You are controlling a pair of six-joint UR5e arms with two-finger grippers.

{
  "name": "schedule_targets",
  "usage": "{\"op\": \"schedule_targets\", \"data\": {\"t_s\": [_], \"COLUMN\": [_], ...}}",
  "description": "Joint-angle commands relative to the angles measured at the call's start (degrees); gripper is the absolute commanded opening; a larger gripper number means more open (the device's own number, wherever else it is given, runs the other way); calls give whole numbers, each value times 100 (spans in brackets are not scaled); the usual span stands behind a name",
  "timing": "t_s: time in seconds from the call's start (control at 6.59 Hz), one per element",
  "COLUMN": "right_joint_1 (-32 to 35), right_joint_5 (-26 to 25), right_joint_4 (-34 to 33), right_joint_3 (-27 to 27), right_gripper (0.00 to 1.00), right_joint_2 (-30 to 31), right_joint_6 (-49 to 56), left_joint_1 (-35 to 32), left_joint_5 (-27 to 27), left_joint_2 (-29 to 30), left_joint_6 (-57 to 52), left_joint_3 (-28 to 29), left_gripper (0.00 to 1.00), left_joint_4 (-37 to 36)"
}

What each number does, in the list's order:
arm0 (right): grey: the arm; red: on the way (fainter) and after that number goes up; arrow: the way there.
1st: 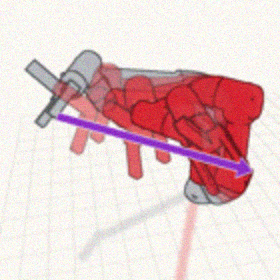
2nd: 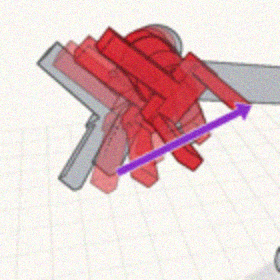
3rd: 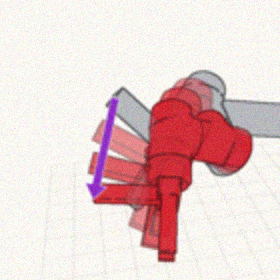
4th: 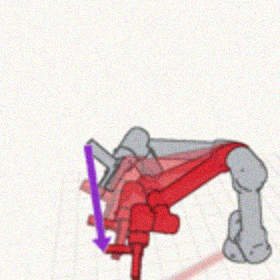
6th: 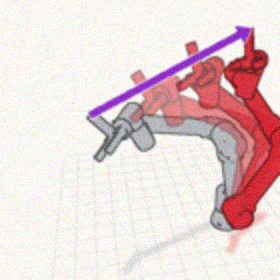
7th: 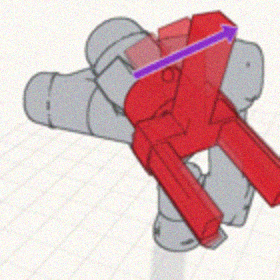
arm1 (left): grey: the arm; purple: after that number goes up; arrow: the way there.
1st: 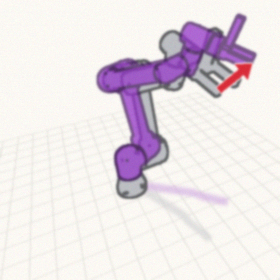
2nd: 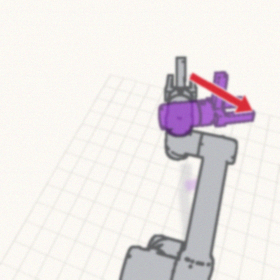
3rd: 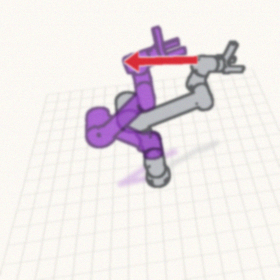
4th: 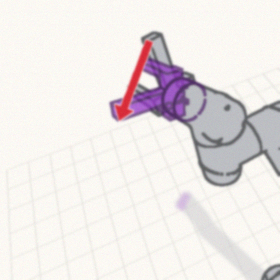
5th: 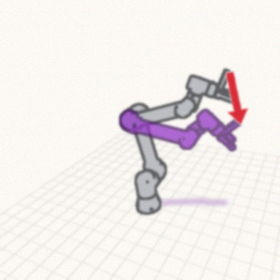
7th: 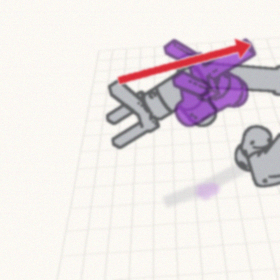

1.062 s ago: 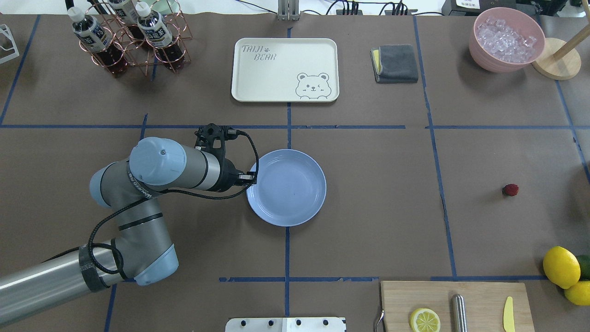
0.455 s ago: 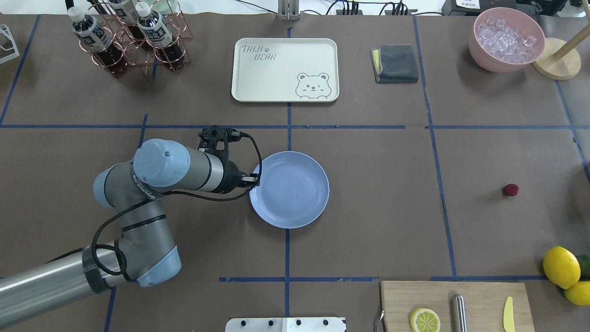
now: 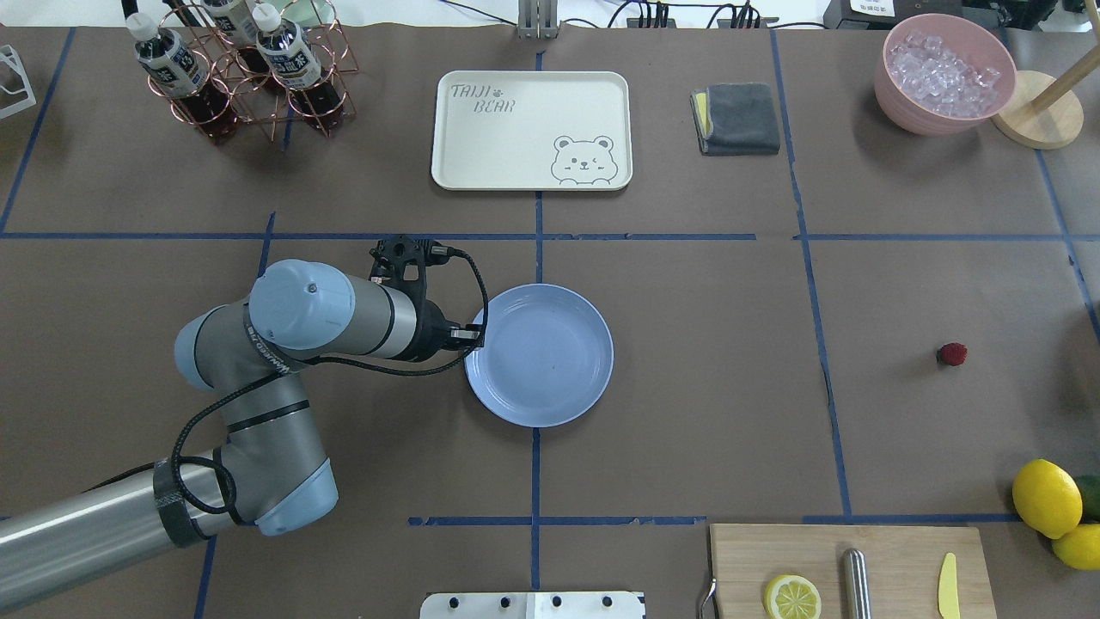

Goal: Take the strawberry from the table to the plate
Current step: 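Release the plate and withdraw the left gripper to rest, then lower the right gripper onto the red strawberry and grasp it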

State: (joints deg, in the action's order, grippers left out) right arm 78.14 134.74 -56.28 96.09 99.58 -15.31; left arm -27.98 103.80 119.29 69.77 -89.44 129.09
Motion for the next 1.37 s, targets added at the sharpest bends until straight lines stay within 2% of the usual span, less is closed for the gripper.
{"op": "schedule_targets", "data": {"t_s": [0.0, 0.15, 0.3, 0.46, 0.61, 0.76, 0.91, 1.06, 1.21], "right_joint_1": [0, 0, 9, 26, 9, -165, -385, -561, -858], "right_joint_5": [122, 262, 498, 796, 547, 458, 265, 81, -130], "right_joint_4": [3, -6, 64, 221, 205, 179, 179, 144, 118], "right_joint_3": [172, 286, 479, 881, 885, 894, 894, 894, 894], "right_gripper": [100, 100, 100, 100, 100, 100, 100, 100, 100], "right_joint_2": [-70, -297, -255, -159, -210, -193, -141, -149, -175], "right_joint_6": [2, -7, -338, -889, -999, -1000, -1000, -1000, -1000], "left_joint_1": [-520, -985, -1529, -2179, -2968, -3899, -4700, -5212, -5548], "left_joint_5": [287, 525, 763, 1183, 1665, 1818, 2498, 2505, 2523], "left_joint_2": [-264, -640, -966, -1413, -1922, -2301, -2331, -2323, -2209], "left_joint_6": [-913, -1695, -2373, -3503, -4706, -5640, -6128, -6829, -6906], "left_joint_3": [-501, -922, -1074, -1154, -1137, -1059, -867, -856, -839], "left_gripper": [100, 100, 100, 100, 100, 100, 100, 100, 100], "left_joint_4": [-259, -688, -1023, -1035, -1035, -1078, -1888, -3140, -4258]}}
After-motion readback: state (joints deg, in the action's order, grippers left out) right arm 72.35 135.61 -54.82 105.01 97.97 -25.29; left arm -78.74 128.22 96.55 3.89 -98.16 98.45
